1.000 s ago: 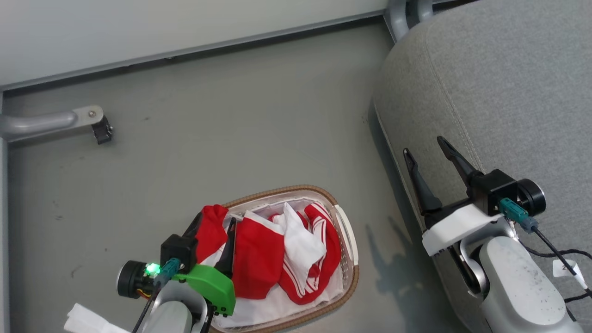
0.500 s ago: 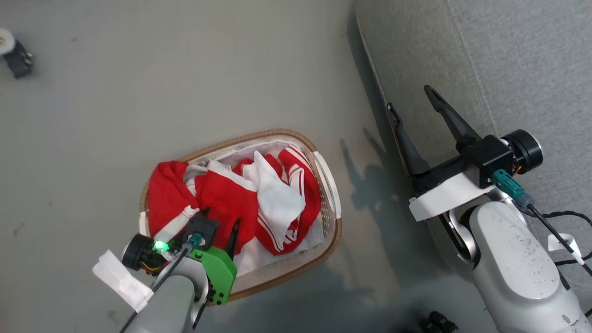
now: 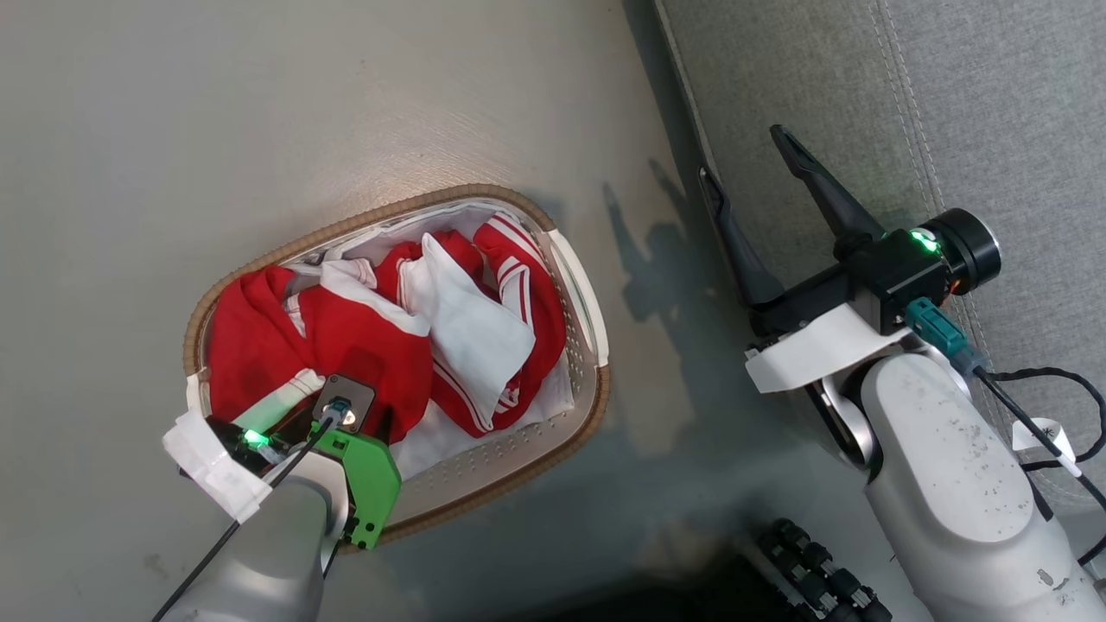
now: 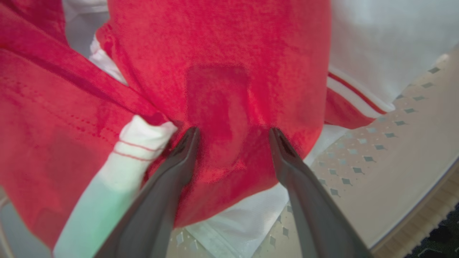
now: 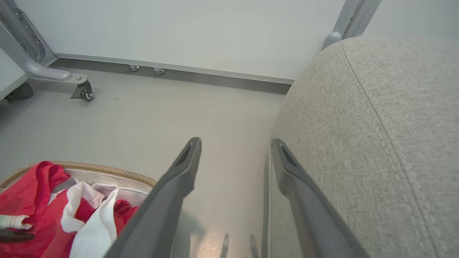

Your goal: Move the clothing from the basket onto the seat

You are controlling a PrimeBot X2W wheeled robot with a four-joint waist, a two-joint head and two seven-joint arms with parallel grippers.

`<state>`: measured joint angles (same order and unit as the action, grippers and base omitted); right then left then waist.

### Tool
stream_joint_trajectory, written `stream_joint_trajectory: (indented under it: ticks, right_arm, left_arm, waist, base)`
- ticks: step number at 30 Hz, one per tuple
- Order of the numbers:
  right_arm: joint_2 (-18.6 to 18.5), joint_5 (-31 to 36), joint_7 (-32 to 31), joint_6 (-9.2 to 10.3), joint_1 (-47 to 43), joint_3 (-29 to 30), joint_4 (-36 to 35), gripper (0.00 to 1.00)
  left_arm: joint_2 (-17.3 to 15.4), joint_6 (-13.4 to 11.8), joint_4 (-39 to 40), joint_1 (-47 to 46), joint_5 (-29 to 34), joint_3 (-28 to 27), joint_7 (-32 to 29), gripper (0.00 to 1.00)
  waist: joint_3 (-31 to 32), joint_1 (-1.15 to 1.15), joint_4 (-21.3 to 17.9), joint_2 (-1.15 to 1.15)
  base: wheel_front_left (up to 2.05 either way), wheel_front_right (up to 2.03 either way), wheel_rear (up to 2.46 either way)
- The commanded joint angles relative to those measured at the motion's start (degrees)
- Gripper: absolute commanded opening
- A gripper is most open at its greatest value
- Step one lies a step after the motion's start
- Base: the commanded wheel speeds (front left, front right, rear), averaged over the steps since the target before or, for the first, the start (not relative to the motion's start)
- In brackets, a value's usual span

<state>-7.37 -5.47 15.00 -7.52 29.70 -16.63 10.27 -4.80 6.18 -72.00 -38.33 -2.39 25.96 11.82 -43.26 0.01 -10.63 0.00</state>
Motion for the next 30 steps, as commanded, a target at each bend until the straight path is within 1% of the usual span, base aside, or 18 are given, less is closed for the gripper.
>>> stream_joint_trajectory:
  ticks: [1,4,7,11,14,17,18,19,21,24,26,30]
  right_arm:
    - [-0.01,0.14,0.26,0.06,0.15,-0.12,0.26,1.00]
    - [-0.01,-0.03,0.26,0.06,0.09,-0.30,0.53,1.00]
    - [-0.16,-0.21,0.26,0.06,0.33,-0.68,0.30,1.00]
    - [-0.57,-0.07,0.26,0.06,0.70,-0.75,-0.24,1.00]
    - [-0.83,0.00,0.26,0.06,0.86,-0.70,-0.46,1.00]
    - [-0.91,0.04,0.26,0.06,0.83,-0.75,-0.46,1.00]
    - [-0.89,0.09,0.26,0.06,0.79,-0.84,-0.34,1.00]
    - [-0.84,0.13,0.26,0.06,0.73,-0.93,-0.23,1.00]
    - [-0.79,0.11,0.26,0.06,0.47,-1.28,0.19,1.00]
    - [-0.62,-0.54,0.26,0.06,0.16,-1.71,0.87,1.00]
    - [-0.51,-0.75,0.26,0.06,-0.11,-1.84,1.26,1.00]
    - [-0.42,-1.29,0.26,0.06,-1.39,-2.38,2.58,1.00]
  left_arm:
    - [-0.12,-0.91,-0.48,-1.16,0.33,0.16,-0.74,1.00]
    - [-0.13,-3.01,-1.29,-1.22,0.99,0.96,-2.84,1.00]
    - [-0.58,-4.08,-1.56,-1.59,1.43,1.53,-3.88,1.00]
    - [-1.26,-4.37,-1.74,-2.43,1.88,2.59,-5.06,1.00]
    - [-1.34,-3.75,-1.86,-2.93,1.76,3.12,-5.70,1.00]
    - [-1.34,-3.82,-1.93,-3.14,1.28,3.20,-7.02,1.00]
    - [-1.31,-3.61,-1.94,-3.10,1.29,3.42,-7.55,0.32]
    - [-1.30,-3.47,-1.92,-2.97,1.03,3.38,-7.81,0.00]
    - [-1.13,-2.91,-1.96,-2.23,0.42,3.15,-8.44,0.00]
    - [-0.86,-1.95,-1.97,-0.76,-0.48,3.06,-7.76,0.00]
    - [-0.53,-1.60,-1.98,-0.11,-0.99,2.98,-6.18,0.00]
    - [0.36,-0.87,-1.92,1.65,-2.61,2.81,-0.90,0.00]
  waist:
    - [-0.14,-0.01,-0.18,0.00]
    - [0.03,-0.01,-0.04,0.00]
    - [-0.38,-0.01,-0.09,0.00]
    - [-1.40,-0.01,0.05,0.00]
    - [-2.02,-0.01,0.16,0.00]
    - [-2.16,-0.01,0.26,0.00]
    - [-2.08,-0.01,0.28,0.00]
    - [-1.93,-0.01,0.30,0.00]
    - [-1.24,-0.01,0.38,0.00]
    - [0.80,-0.01,0.55,0.00]
    - [2.18,-0.01,0.71,0.00]
    - [6.55,-0.01,1.58,0.00]
  base:
    - [0.00,0.00,0.00]
    - [0.00,0.00,0.00]
    - [0.00,0.00,0.00]
    - [0.00,0.00,0.00]
    - [0.00,0.00,0.00]
    - [0.00,0.00,0.00]
    - [0.00,0.00,0.00]
    - [0.00,0.00,0.00]
    - [0.00,0.00,0.00]
    - [0.00,0.00,0.00]
    - [0.00,0.00,0.00]
    - [0.00,0.00,0.00]
